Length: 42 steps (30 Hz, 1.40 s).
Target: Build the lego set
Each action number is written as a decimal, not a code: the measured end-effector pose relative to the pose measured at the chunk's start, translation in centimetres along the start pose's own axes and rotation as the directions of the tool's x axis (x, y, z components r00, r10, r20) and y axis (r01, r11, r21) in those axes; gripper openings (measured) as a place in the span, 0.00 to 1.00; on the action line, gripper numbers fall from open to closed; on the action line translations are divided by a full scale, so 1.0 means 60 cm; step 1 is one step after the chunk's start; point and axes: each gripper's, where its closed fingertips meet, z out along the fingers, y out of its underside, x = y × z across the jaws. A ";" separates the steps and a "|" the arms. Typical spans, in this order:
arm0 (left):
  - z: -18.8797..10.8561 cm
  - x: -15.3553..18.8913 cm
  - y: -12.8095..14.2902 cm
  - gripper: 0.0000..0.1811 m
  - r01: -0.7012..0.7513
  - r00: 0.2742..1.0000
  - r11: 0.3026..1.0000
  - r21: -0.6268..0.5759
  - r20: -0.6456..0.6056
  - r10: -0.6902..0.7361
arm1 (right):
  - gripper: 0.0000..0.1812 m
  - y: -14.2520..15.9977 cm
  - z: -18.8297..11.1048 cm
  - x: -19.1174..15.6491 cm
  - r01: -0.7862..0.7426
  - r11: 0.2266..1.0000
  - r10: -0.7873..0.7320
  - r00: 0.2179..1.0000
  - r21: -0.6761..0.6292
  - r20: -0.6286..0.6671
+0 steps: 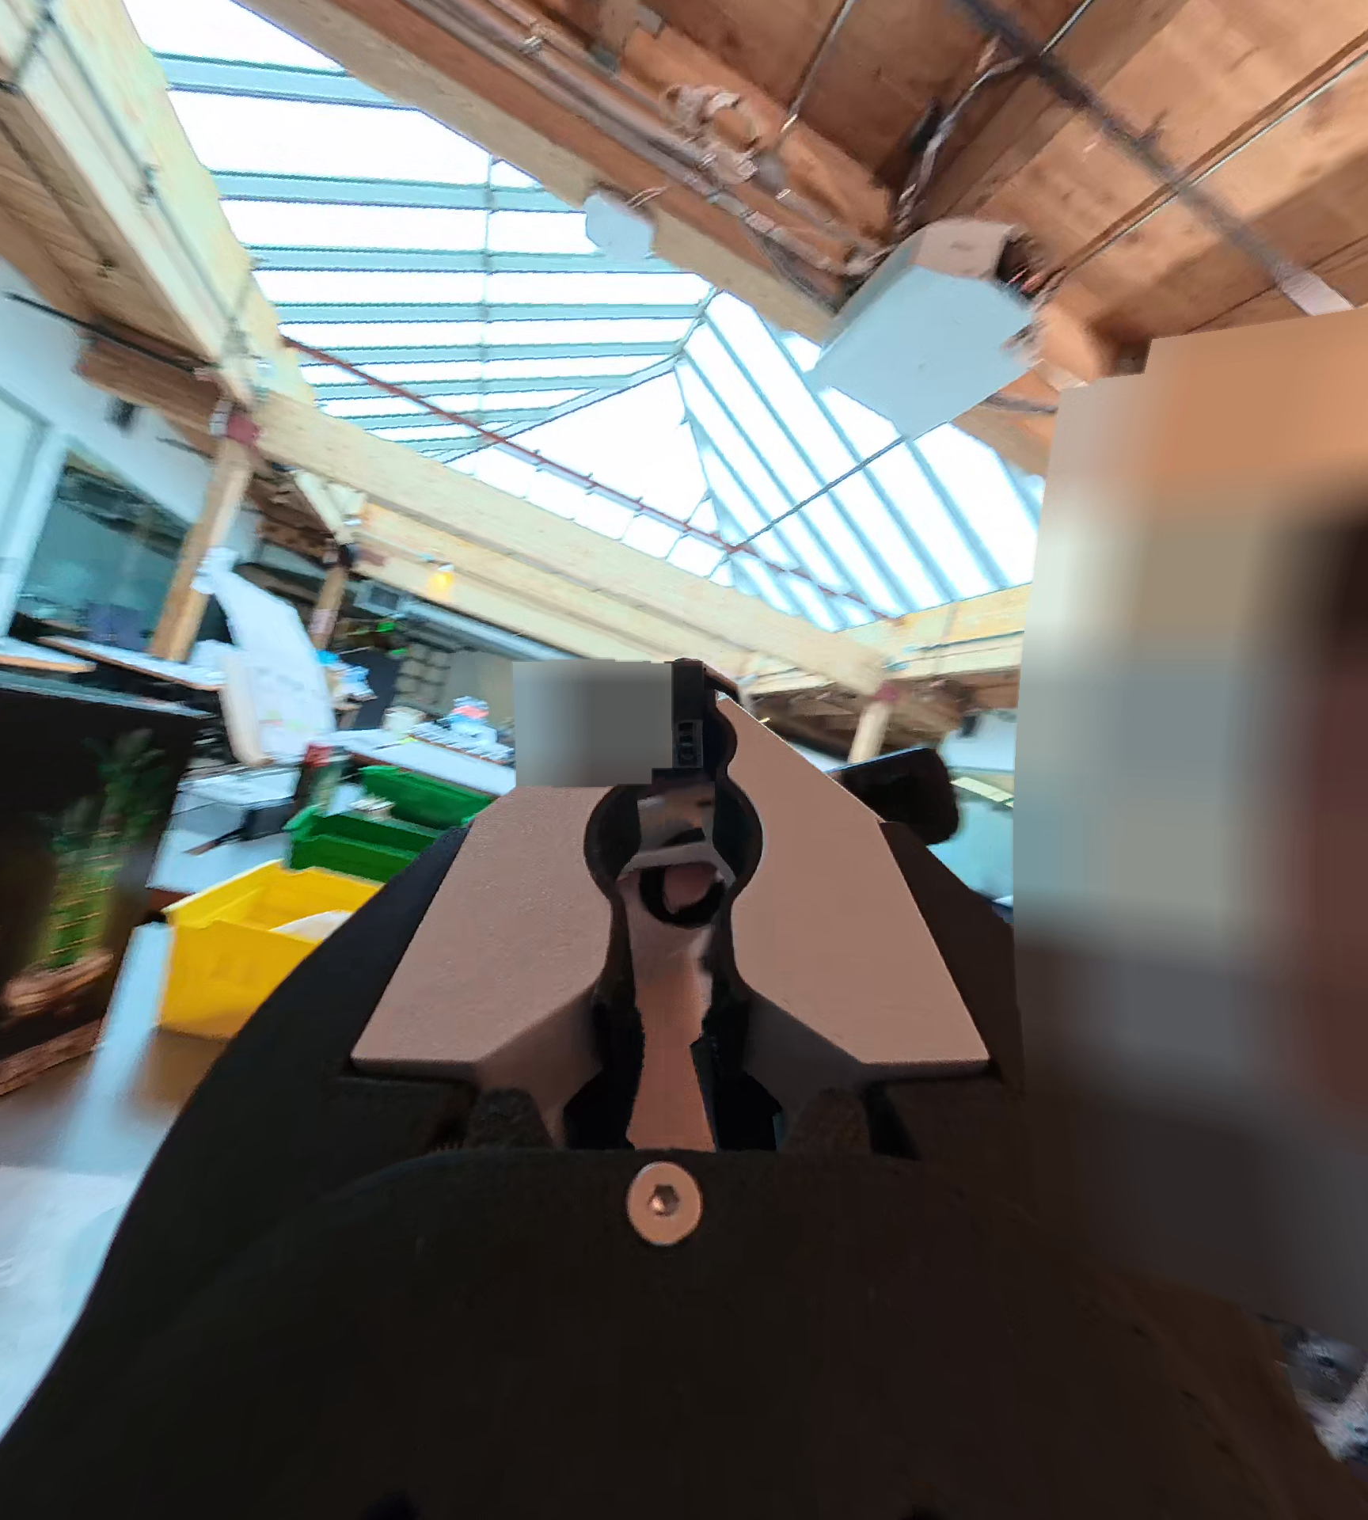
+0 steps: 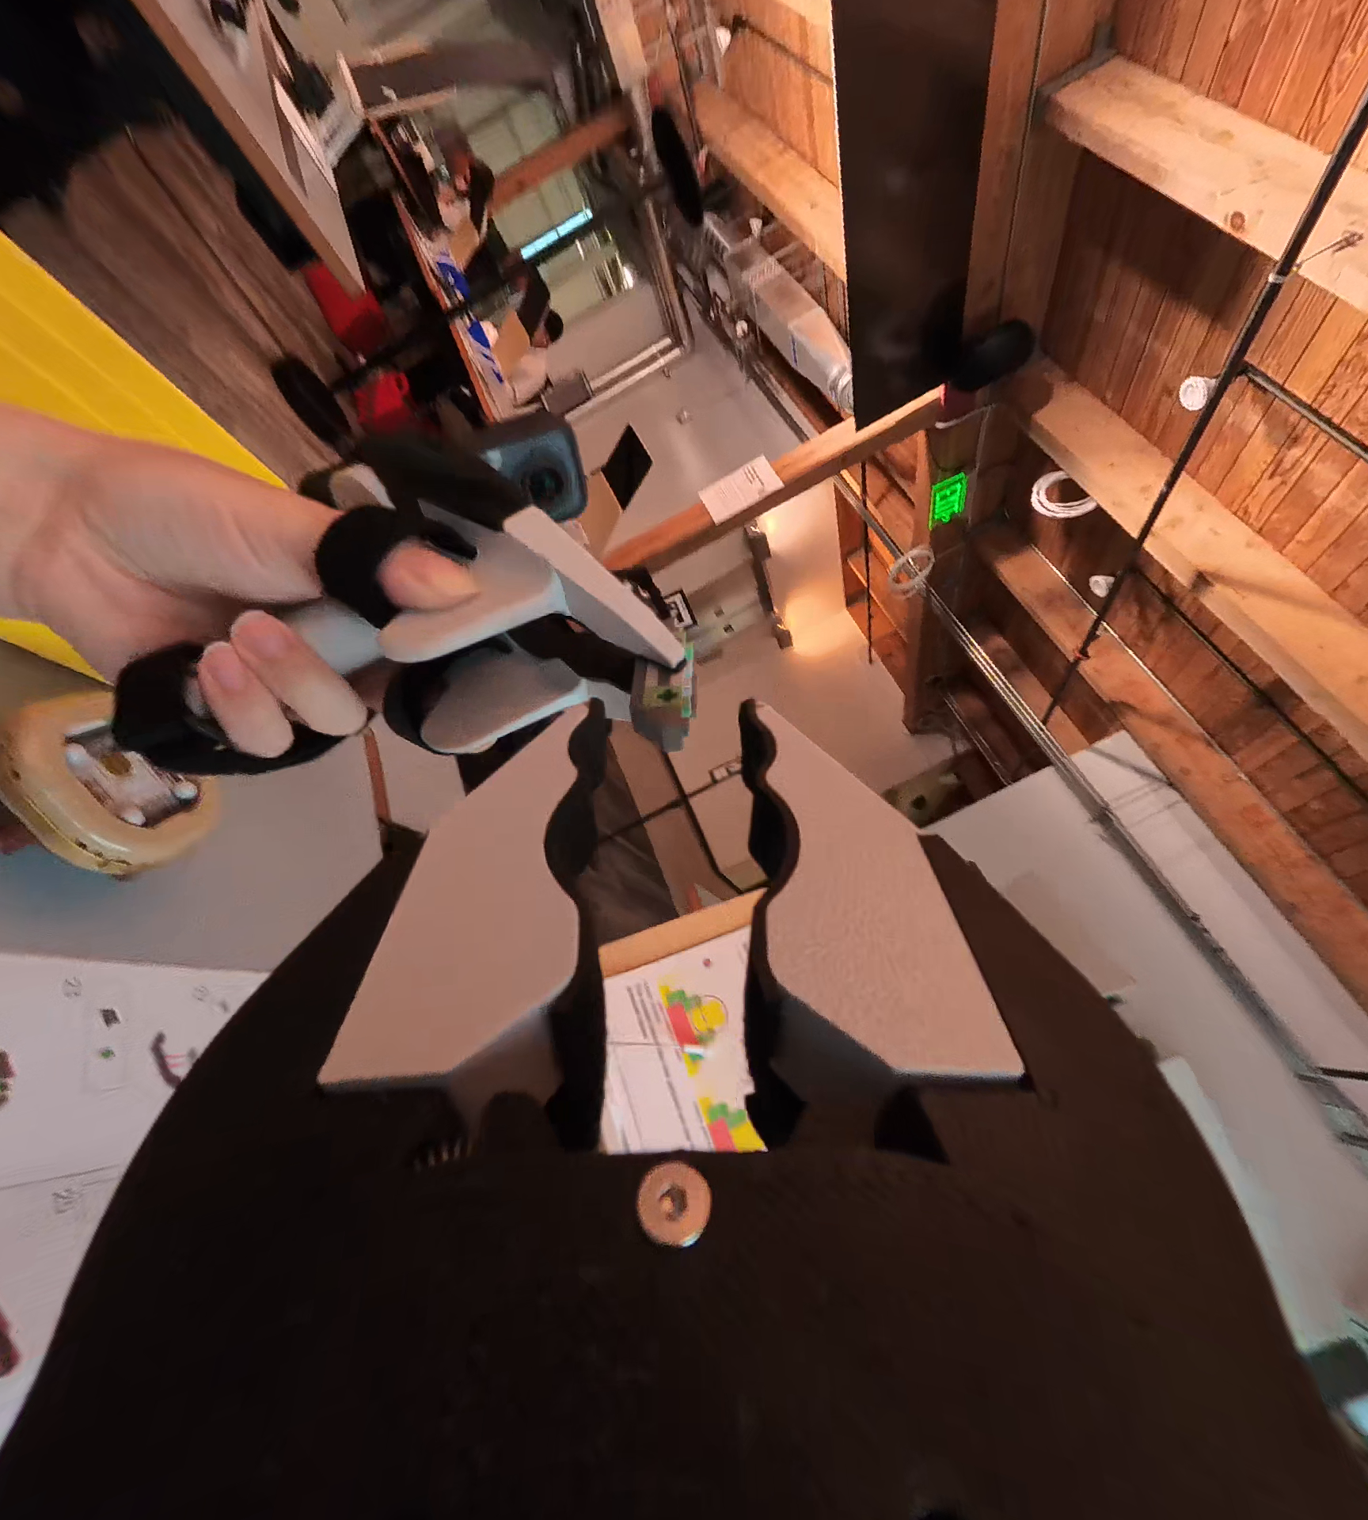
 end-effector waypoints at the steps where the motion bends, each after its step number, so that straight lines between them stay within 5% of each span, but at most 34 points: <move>1: 0.000 -0.005 0.003 0.05 -0.022 0.999 1.000 -0.012 0.024 0.023 | 0.16 0.002 0.002 -0.001 0.009 1.000 -0.009 1.000 -0.006 -0.004; 8: 0.006 -0.010 0.009 0.05 -0.057 0.997 0.998 -0.033 0.056 0.059 | 0.08 0.012 0.008 -0.006 0.054 0.998 -0.054 0.998 -0.021 -0.022; 29: 0.008 -0.012 0.012 0.05 -0.054 0.995 0.997 -0.060 0.083 0.059 | 0.07 0.016 0.007 -0.004 0.056 0.998 -0.057 0.998 -0.015 -0.021; 42: 0.004 -0.019 0.001 0.08 -0.008 0.997 1.000 0.003 0.081 0.008 | 0.07 0.017 0.018 0.007 0.117 0.993 -0.117 0.983 -0.008 -0.142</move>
